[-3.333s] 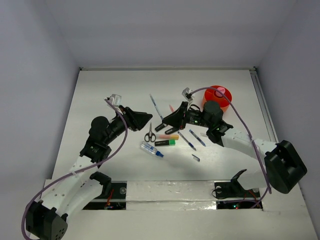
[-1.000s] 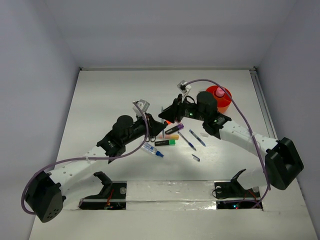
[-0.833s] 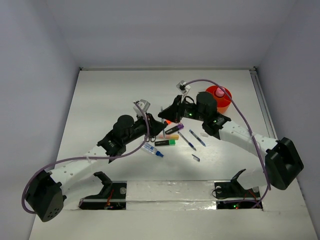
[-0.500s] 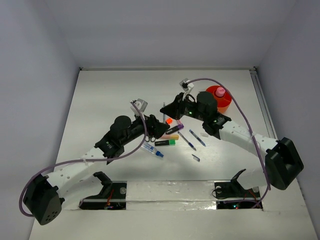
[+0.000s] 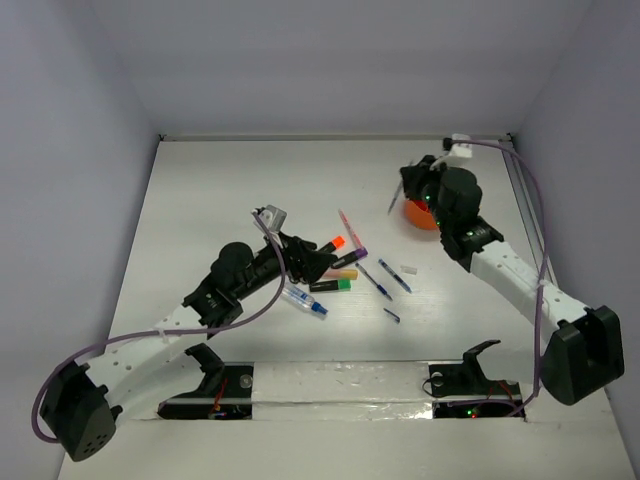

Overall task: Sort the stationery into containers
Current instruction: Place the pen in the storage box.

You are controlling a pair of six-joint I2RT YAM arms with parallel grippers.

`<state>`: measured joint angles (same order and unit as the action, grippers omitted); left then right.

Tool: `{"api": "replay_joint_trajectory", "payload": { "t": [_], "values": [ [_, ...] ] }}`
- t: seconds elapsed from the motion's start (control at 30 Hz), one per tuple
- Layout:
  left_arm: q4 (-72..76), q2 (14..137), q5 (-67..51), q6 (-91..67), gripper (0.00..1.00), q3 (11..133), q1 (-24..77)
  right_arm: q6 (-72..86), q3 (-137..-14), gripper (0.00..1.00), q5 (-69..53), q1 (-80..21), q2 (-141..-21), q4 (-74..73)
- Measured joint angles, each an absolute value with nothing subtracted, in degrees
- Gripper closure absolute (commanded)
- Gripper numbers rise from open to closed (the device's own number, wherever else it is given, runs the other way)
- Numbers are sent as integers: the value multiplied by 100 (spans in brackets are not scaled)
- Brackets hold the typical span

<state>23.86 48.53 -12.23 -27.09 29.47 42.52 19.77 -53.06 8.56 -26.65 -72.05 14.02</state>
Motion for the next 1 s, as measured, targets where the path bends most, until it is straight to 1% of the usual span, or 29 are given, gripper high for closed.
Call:
{"api": "replay_joint_trajectory", "payload": {
  "t": [0.2,0.37,0.47,0.57,0.8,1.0],
  "values": [
    [3004,5382,-1597,-3076,33,2495,4346,1699,-5310,100,2453,-1688,-6982,1186],
    [3148,5664,-1686,-3153,37,2383,4574,1509,-5315,100,3157,-978,-7074,1177],
    [3236,5664,-1697,-3148,39,2381,4602,1444,-5413,100,3326,-587,-7306,1192],
    [3330,5699,-1699,-3129,39,2381,4602,1343,-5588,100,3424,-408,-7664,1249],
    [3365,5841,-1715,-3076,40,2381,4615,1009,-6110,100,3398,-377,-8685,1514],
    [3367,5955,-1756,-3061,40,2381,4644,906,-6399,100,3273,-377,-9225,1603]
  ]
}}
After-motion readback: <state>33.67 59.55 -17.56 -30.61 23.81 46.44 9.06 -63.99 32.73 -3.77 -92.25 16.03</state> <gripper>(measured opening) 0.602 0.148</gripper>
